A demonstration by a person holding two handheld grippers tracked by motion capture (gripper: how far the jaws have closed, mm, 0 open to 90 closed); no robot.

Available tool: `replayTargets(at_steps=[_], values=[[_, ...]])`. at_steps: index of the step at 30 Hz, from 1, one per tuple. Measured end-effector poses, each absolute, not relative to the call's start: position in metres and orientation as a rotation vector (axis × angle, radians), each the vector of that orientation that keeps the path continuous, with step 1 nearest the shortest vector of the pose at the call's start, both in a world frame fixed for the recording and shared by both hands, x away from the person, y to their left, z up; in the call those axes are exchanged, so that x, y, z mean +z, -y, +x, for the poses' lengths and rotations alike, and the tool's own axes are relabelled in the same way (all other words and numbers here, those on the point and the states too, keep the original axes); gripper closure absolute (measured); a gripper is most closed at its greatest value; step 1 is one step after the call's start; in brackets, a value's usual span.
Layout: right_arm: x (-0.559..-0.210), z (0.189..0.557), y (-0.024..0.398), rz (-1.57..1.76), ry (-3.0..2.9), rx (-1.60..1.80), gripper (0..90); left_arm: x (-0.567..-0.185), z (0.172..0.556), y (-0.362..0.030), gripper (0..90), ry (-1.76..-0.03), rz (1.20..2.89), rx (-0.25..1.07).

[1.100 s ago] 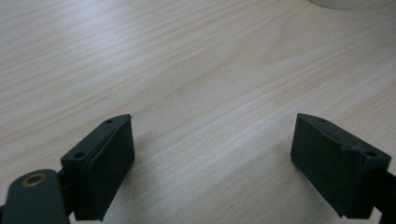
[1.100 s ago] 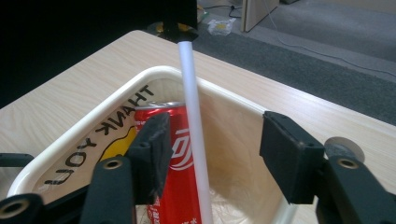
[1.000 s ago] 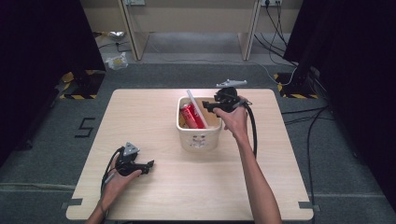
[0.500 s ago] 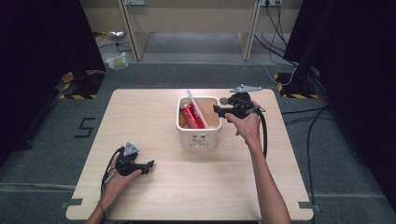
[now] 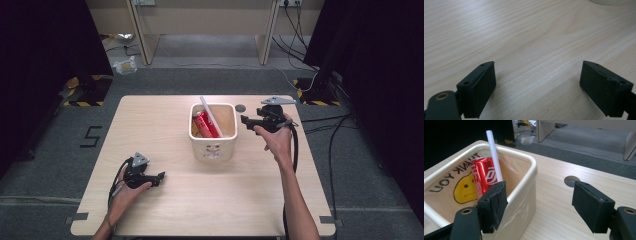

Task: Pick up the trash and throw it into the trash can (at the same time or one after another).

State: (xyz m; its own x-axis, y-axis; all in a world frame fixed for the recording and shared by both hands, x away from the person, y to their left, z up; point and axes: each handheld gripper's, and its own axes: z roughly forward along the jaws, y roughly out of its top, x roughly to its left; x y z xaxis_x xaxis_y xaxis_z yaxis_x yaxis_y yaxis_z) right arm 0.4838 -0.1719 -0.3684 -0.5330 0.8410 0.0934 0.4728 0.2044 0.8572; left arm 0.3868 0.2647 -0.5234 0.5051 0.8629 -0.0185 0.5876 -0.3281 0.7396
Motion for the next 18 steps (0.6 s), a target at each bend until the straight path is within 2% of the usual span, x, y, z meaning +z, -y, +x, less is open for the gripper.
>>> replayTargets(at_steps=[18], values=[[-0.383, 0.466, 0.199, 1.216, -2.074, 1.255, 24.1, -0.523, 0.387, -0.265, 12.6, -1.186, 2.044, 0.499]])
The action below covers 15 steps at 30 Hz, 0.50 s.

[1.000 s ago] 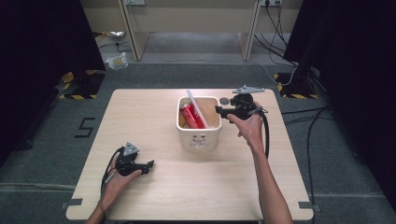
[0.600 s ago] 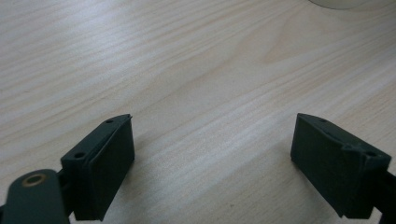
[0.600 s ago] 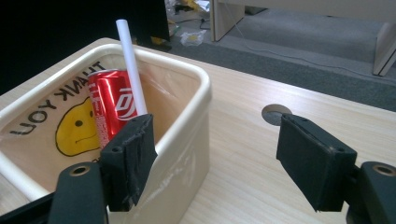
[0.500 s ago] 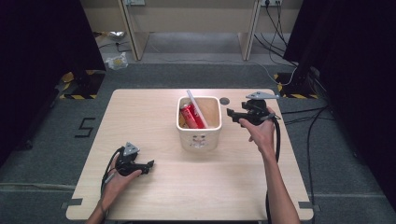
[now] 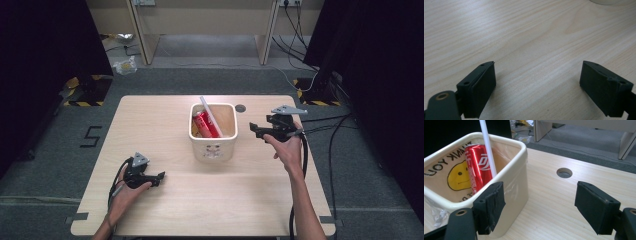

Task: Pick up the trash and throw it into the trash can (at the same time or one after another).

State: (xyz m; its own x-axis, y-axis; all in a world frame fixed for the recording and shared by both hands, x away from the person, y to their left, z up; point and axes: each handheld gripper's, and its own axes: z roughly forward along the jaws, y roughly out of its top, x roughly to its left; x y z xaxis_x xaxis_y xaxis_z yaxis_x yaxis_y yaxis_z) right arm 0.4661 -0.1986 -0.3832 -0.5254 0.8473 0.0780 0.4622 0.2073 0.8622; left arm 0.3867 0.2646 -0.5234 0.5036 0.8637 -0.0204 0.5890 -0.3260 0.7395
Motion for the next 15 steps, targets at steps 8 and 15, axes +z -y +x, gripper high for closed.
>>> replayTargets(at_steps=[8, 15], values=[[-0.394, 0.461, 0.207, 1.23, -2.071, 1.246, 24.0, -0.523, 0.387, -0.265, 12.6, -1.186, 2.043, 0.499], [-0.399, 0.455, 0.214, 1.222, -2.073, 1.202, 24.1, -0.523, 0.387, -0.265, 12.6, -1.185, 2.044, 0.499]])
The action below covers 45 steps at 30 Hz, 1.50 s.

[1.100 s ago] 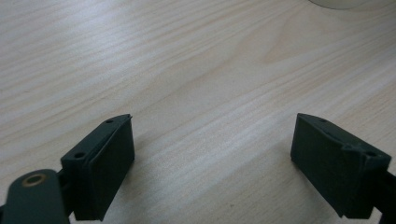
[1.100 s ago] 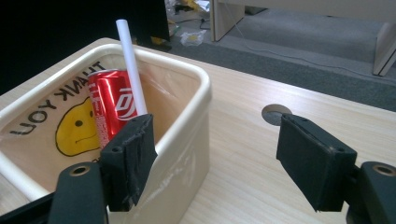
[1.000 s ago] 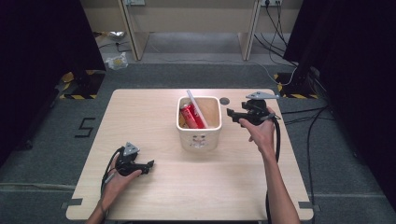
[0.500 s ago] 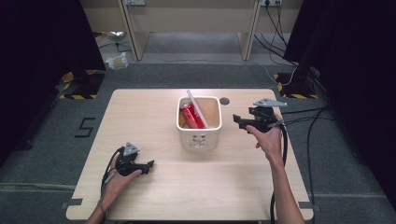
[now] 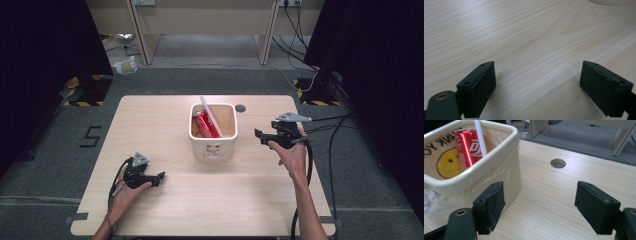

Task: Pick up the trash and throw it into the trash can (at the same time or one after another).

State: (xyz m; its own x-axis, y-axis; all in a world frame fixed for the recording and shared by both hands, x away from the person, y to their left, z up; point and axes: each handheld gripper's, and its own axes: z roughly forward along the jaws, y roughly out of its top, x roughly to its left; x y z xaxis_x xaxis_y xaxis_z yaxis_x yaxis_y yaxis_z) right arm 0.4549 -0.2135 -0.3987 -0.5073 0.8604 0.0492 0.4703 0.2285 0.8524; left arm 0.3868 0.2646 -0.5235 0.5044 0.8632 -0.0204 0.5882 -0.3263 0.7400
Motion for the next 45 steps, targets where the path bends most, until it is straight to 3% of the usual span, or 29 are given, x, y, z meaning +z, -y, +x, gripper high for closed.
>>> replayTargets(at_steps=[45], values=[[-0.441, 0.405, 0.238, 1.251, -2.065, 1.187, 22.5, -0.523, 0.387, -0.265, 12.6, -1.186, 2.043, 0.5]])
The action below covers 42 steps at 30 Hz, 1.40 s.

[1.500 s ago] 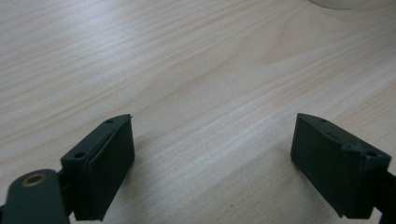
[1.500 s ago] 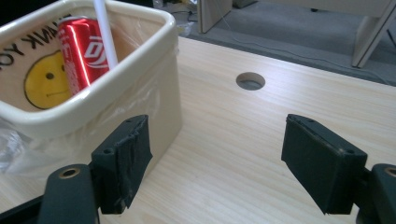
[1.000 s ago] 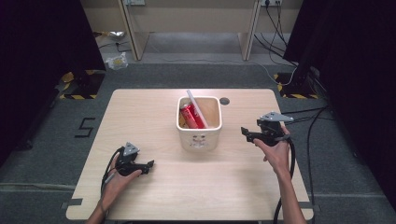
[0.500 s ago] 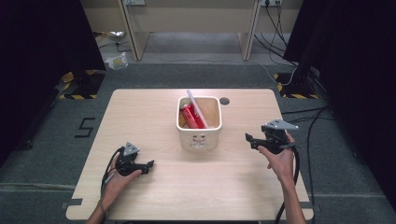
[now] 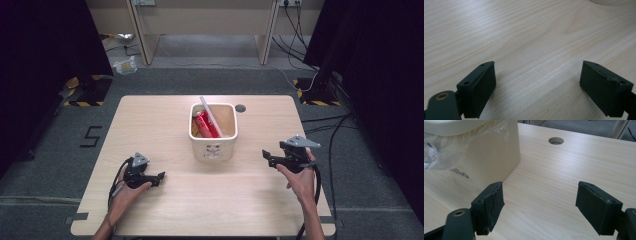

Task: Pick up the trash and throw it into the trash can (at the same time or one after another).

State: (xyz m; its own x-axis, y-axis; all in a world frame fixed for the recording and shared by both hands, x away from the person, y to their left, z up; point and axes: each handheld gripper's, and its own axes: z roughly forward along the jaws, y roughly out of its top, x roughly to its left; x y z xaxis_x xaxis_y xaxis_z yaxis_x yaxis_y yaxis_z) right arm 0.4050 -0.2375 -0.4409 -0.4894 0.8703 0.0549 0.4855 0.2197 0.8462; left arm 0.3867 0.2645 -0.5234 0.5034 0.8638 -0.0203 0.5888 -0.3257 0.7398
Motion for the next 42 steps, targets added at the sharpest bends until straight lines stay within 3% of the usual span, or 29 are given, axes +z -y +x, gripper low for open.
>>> replayTargets(at_steps=[42], values=[[-0.486, 0.372, 0.237, 1.253, -2.17, 1.096, 20.8, -0.523, 0.387, -0.265, 12.6, -1.185, 2.044, 0.5]])
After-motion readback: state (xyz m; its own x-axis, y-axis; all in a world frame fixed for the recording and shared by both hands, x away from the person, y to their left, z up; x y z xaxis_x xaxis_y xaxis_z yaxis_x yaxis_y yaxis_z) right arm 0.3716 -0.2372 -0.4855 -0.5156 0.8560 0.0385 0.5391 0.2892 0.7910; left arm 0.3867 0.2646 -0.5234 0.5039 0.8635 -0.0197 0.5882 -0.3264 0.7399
